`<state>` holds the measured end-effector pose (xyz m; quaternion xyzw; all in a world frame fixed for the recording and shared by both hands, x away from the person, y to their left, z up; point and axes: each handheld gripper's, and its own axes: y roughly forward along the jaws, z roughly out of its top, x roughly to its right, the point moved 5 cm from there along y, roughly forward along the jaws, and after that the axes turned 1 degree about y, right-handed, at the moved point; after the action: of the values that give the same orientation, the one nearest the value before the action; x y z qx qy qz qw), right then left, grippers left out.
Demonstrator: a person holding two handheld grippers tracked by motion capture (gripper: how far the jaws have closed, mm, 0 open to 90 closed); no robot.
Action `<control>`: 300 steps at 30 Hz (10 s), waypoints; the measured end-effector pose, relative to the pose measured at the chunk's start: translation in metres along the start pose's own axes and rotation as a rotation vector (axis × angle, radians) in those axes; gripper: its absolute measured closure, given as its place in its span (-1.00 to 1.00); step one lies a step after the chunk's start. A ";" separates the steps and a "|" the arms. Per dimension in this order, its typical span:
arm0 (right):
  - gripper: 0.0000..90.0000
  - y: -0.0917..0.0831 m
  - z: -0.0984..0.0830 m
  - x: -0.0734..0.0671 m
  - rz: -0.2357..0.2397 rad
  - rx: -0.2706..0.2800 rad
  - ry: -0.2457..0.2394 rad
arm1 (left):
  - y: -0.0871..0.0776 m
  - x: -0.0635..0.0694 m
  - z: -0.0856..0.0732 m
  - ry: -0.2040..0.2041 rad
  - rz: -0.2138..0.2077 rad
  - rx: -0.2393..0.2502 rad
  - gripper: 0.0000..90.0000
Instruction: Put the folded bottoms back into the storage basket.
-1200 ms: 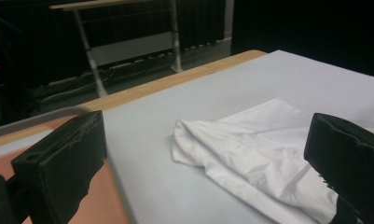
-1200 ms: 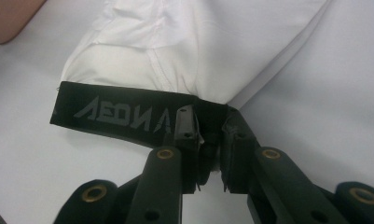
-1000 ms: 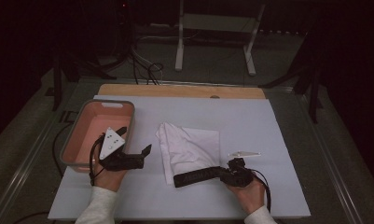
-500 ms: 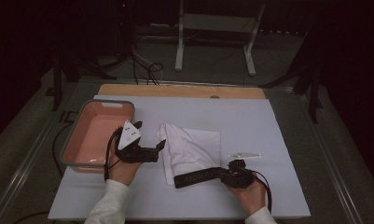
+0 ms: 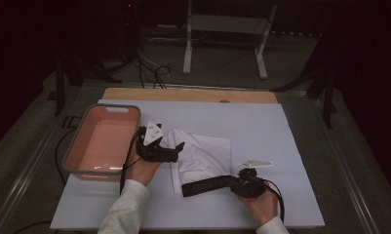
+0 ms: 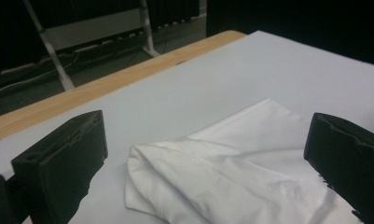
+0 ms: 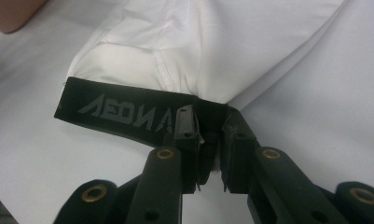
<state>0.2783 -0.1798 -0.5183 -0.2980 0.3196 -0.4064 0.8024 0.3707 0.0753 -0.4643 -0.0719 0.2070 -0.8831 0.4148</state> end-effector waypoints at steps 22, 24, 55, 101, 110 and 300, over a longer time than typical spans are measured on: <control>0.75 -0.002 0.000 0.001 0.005 0.011 0.000 | 0.034 -0.013 -0.010 -0.047 -0.035 -0.032 -0.99; 0.75 -0.002 0.000 0.001 0.004 0.012 0.001 | 0.035 -0.013 -0.010 -0.050 -0.036 -0.033 -0.99; 0.75 -0.004 0.000 0.001 -0.001 0.018 -0.003 | 0.082 -0.038 -0.032 -0.134 -0.016 -0.179 -0.91; 0.75 -0.007 0.004 -0.005 0.013 0.037 -0.018 | 0.088 -0.030 -0.039 -0.287 -0.130 -0.292 0.82; 0.75 -0.007 0.006 -0.008 0.016 0.042 -0.020 | 0.081 -0.028 -0.031 -0.301 -0.150 -0.255 0.82; 0.76 0.023 0.176 -0.183 0.295 0.250 -0.342 | -0.080 -0.164 0.083 -0.322 -0.006 -0.019 0.82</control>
<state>0.3367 0.0241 -0.3769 -0.2110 0.1667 -0.2650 0.9260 0.4445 0.2207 -0.3482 -0.2172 0.1459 -0.8594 0.4394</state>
